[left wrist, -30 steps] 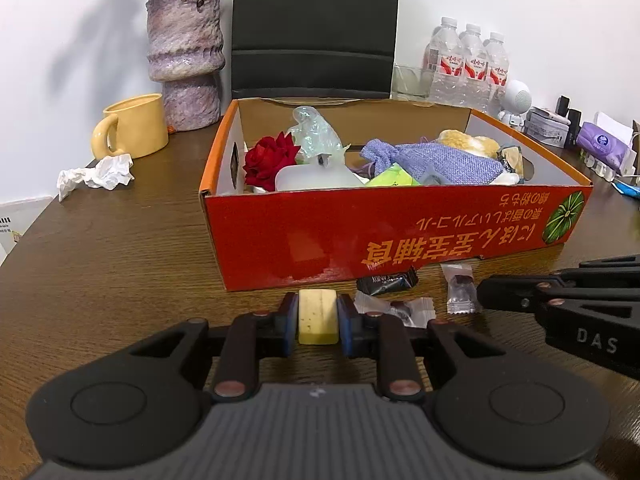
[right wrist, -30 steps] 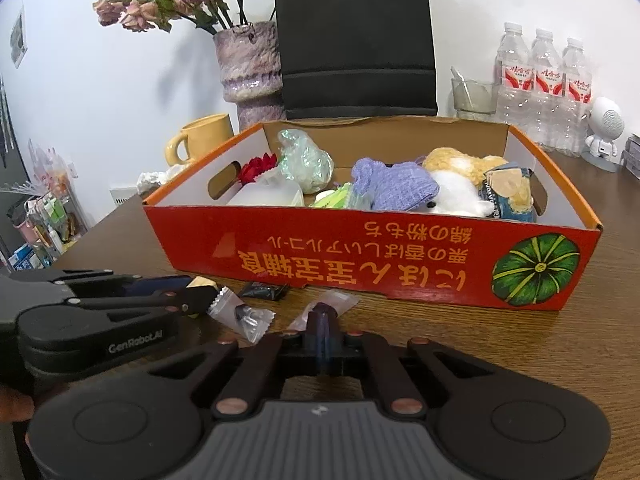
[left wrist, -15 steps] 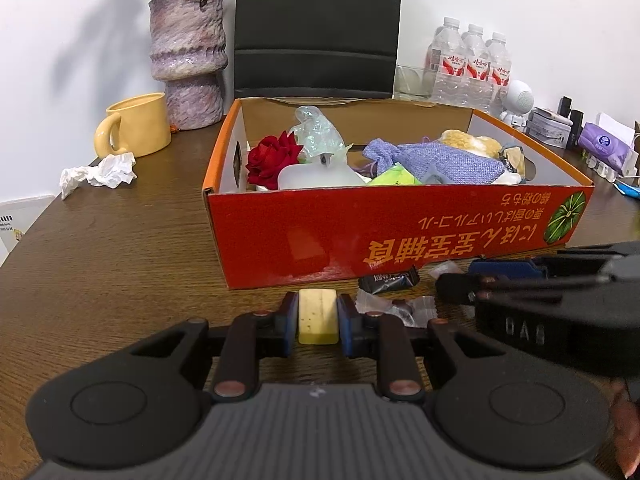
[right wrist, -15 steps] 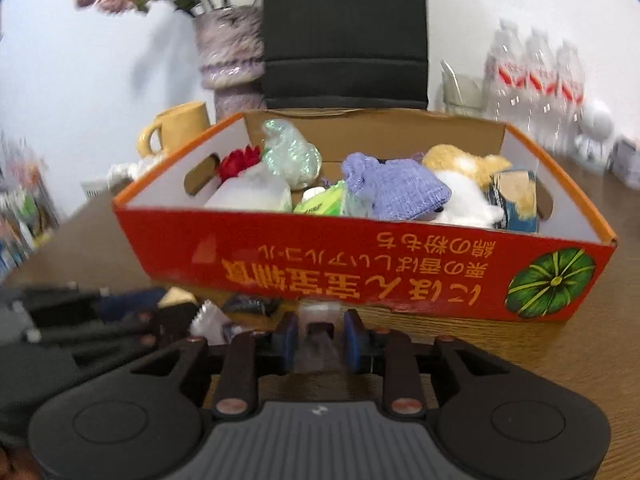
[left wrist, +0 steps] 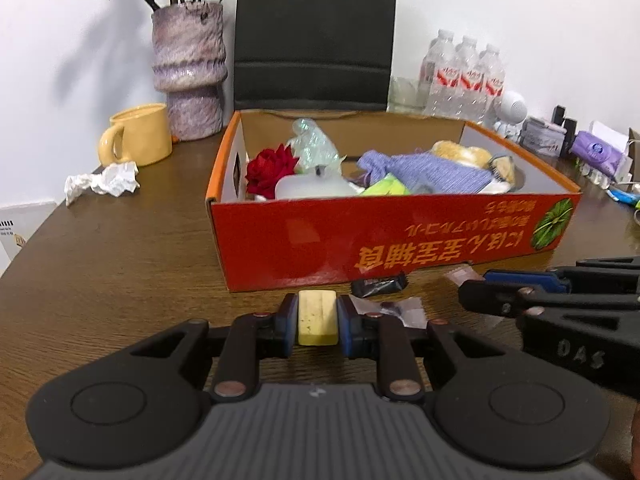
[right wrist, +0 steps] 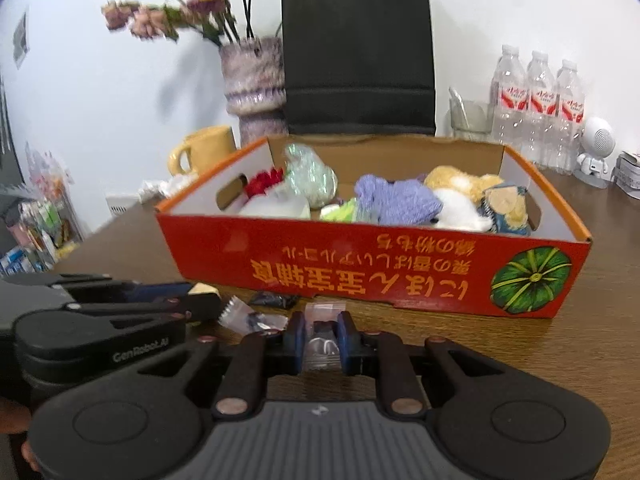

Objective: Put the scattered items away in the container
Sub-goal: 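Lower the soap bar and candy into the box and open both grippers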

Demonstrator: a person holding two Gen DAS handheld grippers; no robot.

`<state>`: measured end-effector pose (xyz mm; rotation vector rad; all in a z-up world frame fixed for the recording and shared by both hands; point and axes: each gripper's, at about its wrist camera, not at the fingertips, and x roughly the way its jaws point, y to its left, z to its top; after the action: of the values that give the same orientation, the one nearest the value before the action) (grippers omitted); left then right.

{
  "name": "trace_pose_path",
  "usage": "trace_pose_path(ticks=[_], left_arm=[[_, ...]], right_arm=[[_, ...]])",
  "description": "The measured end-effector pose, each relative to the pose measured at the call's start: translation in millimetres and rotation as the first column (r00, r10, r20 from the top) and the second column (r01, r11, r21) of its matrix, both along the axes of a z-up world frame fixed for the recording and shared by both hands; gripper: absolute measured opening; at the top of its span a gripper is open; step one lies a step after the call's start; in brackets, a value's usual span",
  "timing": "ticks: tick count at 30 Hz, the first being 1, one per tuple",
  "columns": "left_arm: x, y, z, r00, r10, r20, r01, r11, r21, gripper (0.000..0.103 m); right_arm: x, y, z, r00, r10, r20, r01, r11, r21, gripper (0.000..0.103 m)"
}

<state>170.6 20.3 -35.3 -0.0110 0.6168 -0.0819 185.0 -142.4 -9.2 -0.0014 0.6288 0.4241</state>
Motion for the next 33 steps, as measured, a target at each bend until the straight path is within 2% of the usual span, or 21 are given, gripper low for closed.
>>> trace_pose_path(ticks=[4,7,11,14,17,19,22,28,30,31,32,33], left_arm=[[-18.1,-0.9,22.4,0.997,-0.018,0.075,0.022,0.999,-0.043,0.022],[-16.9,-5.7,44.4,0.992,-0.041,0.122,0.05,0.997,-0.064,0.022],[9.7,-15.0,74.2,0.986,-0.054,0.161,0.067,0.995,-0.077,0.022],[44.5,-22.9,86.8,0.984,-0.023,0.176,0.038,0.996,-0.085,0.022],[82.1,-22.8,82.2,0.987,0.022,0.161,0.002,0.99,-0.144,0.022],[108.2,-18.1,72.6,0.992,0.032,0.121,-0.009,0.982,-0.187,0.022],[137.5,-18.0,57.1,0.997,0.041,0.06,-0.03,0.986,-0.166,0.022],[156.2,-15.8,41.2,0.999,0.042,0.016,-0.04,0.992,-0.118,0.022],[156.2,-15.8,39.4,0.999,0.049,0.01,-0.048,0.993,-0.112,0.03],[155.6,-15.9,39.3,0.999,0.052,0.007,-0.051,0.993,-0.111,0.043],[154.0,-15.9,39.5,0.998,0.061,0.007,-0.06,0.992,-0.11,0.057],[152.3,-16.0,40.5,0.997,0.076,0.01,-0.074,0.992,-0.105,0.066]], right_arm=[[-12.9,-19.4,25.5,0.997,-0.002,0.073,-0.002,0.998,0.065,0.016],[-5.4,-29.6,46.9,0.993,-0.007,0.116,-0.003,0.996,0.084,0.016],[25.0,-34.6,70.7,0.988,-0.024,0.155,0.013,0.997,0.072,0.016],[59.1,-33.0,76.6,0.987,-0.052,0.153,0.039,0.996,0.085,0.016],[90.9,-26.9,69.3,0.985,-0.069,0.157,0.058,0.995,0.077,0.016],[111.6,-25.5,60.0,0.986,-0.08,0.147,0.071,0.995,0.065,0.016],[139.2,-26.0,45.0,0.995,-0.057,0.079,0.052,0.997,0.058,0.016],[162.0,-21.4,31.9,0.997,-0.048,0.056,0.047,0.999,0.009,0.017],[163.9,-21.2,29.8,0.998,-0.051,0.045,0.051,0.999,0.0,0.021],[163.9,-22.1,28.7,0.998,-0.055,0.038,0.055,0.998,-0.001,0.025],[164.1,-22.4,28.3,0.998,-0.059,0.031,0.059,0.998,0.0,0.036],[164.0,-23.1,28.2,0.998,-0.062,0.03,0.062,0.998,0.001,0.046]])
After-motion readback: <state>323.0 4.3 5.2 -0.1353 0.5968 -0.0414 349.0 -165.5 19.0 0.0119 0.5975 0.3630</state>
